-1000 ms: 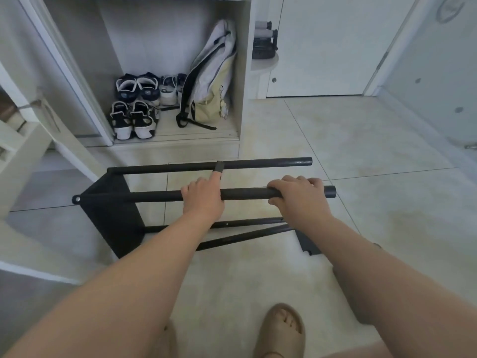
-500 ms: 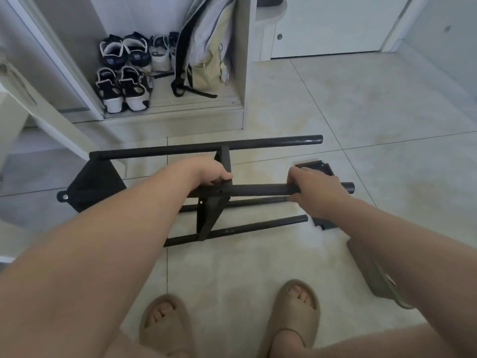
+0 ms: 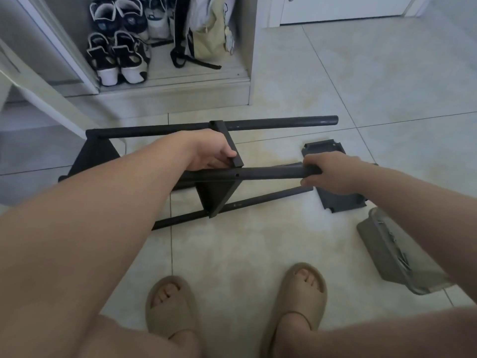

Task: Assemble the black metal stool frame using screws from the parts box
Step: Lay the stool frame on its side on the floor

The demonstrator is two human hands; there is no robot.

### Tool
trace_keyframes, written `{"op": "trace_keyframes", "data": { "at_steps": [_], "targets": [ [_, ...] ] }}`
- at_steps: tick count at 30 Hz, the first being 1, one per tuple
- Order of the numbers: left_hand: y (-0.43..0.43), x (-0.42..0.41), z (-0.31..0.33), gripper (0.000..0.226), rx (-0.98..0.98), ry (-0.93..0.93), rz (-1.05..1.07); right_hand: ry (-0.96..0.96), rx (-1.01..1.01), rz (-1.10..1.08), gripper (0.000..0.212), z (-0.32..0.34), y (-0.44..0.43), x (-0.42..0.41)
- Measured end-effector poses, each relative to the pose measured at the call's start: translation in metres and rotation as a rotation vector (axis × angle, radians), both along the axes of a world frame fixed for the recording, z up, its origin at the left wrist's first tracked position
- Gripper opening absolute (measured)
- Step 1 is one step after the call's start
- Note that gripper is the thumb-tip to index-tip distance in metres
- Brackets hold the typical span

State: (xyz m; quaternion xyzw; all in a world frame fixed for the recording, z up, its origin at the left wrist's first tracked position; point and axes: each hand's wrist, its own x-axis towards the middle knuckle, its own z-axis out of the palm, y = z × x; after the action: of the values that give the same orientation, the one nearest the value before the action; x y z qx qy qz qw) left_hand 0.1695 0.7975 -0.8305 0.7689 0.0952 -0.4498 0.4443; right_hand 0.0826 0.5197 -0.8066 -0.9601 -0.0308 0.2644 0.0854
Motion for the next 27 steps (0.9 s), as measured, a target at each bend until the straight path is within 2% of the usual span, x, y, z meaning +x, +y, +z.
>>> {"op": "trace_keyframes", "data": {
  "at_steps": [6, 12, 16, 18, 20, 22, 27],
  "targets": [
    [0.001, -0.009, -0.007, 0.037, 0.022, 0.012, -0.06, 0.065, 0.081, 0.002, 0.022, 0.0, 0.007, -0.006],
    [-0.001, -0.018, -0.011, 0.013, -0.011, -0.056, -0.049, 0.071, 0.164, 0.078, 0.026, -0.002, 0.02, -0.01],
    [-0.001, -0.021, -0.011, 0.008, -0.004, -0.105, -0.022, 0.08, 0.153, 0.084, 0.027, -0.002, 0.024, -0.009],
    [-0.009, -0.025, -0.013, 0.016, 0.078, -0.175, 0.038, 0.079, 0.159, 0.073, 0.026, -0.004, 0.025, -0.01],
    [-0.018, -0.028, -0.016, 0.041, 0.159, -0.234, 0.062, 0.086, 0.167, 0.064, 0.023, -0.006, 0.026, -0.012],
    [-0.025, -0.03, -0.02, 0.053, 0.161, -0.25, 0.076, 0.11, 0.166, 0.064, 0.02, -0.006, 0.026, -0.012],
    [-0.031, -0.034, -0.024, 0.044, 0.094, -0.252, 0.131, 0.137, 0.173, 0.074, 0.012, -0.006, 0.025, -0.017]
  ]
}}
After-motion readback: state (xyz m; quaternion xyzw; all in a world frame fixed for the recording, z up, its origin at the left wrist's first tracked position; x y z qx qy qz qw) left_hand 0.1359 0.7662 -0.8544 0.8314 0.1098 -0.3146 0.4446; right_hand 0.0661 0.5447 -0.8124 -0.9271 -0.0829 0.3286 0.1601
